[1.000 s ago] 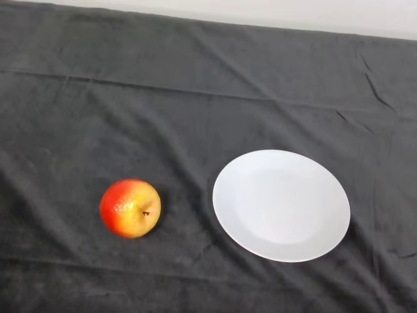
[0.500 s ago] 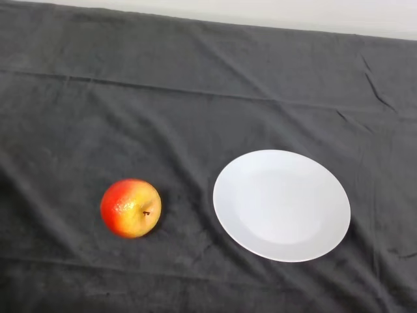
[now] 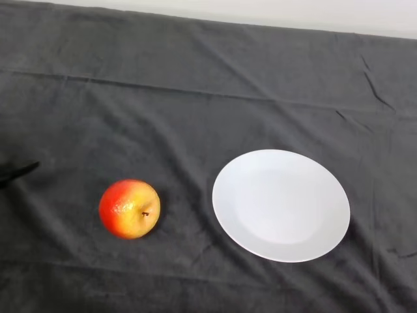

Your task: Move the apple to the plate

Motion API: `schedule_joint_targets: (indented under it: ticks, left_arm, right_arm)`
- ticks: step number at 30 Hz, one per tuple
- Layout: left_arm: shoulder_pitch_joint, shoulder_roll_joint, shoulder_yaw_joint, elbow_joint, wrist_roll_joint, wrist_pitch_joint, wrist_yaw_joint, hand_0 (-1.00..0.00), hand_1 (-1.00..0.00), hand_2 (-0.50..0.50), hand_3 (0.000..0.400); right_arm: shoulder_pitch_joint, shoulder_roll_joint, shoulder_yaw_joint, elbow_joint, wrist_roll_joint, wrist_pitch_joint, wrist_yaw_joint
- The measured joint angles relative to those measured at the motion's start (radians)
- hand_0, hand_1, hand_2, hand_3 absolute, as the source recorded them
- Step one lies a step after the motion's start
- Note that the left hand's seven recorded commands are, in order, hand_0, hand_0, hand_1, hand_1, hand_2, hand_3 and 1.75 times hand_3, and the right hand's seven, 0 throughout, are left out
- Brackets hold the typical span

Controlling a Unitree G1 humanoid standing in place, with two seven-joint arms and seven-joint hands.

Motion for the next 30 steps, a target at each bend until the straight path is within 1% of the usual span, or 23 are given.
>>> schedule_joint_targets:
  ticks: [5, 6, 8, 12, 16, 18, 21, 26, 30]
  left_arm:
    - [0.027, -0.026, -0.027, -0.181, 0.020, 0.000, -0.013, 0.00, 0.00, 0.00, 0.000]
    - [0.048, -0.027, -0.038, -0.239, 0.021, 0.000, -0.020, 0.00, 0.00, 0.00, 0.000]
    - [0.078, -0.032, -0.049, -0.307, 0.022, 0.005, -0.031, 0.00, 0.00, 0.00, 0.000]
    - [0.174, -0.043, -0.075, -0.451, 0.028, 0.045, -0.047, 0.00, 0.00, 0.00, 0.000]
    - [0.265, -0.055, -0.098, -0.558, 0.040, 0.095, -0.071, 0.00, 0.00, 0.00, 0.000]
    - [0.293, -0.060, -0.122, -0.595, 0.042, 0.113, -0.078, 0.00, 0.00, 0.00, 0.000]
    - [0.317, -0.068, -0.146, -0.644, 0.042, 0.142, -0.098, 0.00, 0.00, 0.00, 0.000]
    - [0.317, -0.073, -0.192, -0.650, 0.057, 0.174, -0.124, 0.00, 0.00, 0.00, 0.000]
    - [0.317, -0.077, -0.217, -0.650, 0.064, 0.195, -0.145, 0.00, 0.00, 0.00, 0.000]
  right_arm:
    - [-0.001, 0.001, 0.0003, 0.000, -0.0002, 0.000, 0.0001]
    - [-0.002, 0.001, 0.0004, 0.000, -0.0001, 0.000, 0.0002]
    - [-0.002, 0.001, 0.0005, 0.000, -0.0001, 0.000, 0.0002]
    - [-0.002, 0.001, 0.0005, 0.000, -0.0001, 0.000, 0.0002]
    - [-0.002, 0.001, 0.0006, -0.001, 0.0004, 0.000, 0.0001]
    - [-0.001, 0.000, 0.0005, -0.001, 0.0010, 0.000, 0.0001]
    - [-0.001, 0.000, 0.0005, -0.002, 0.0014, 0.000, 0.0001]
    - [-0.001, 0.000, 0.0007, -0.002, 0.0017, 0.001, 0.0001]
    - [-0.001, 0.001, 0.0029, -0.002, 0.0021, 0.001, 0.0001]
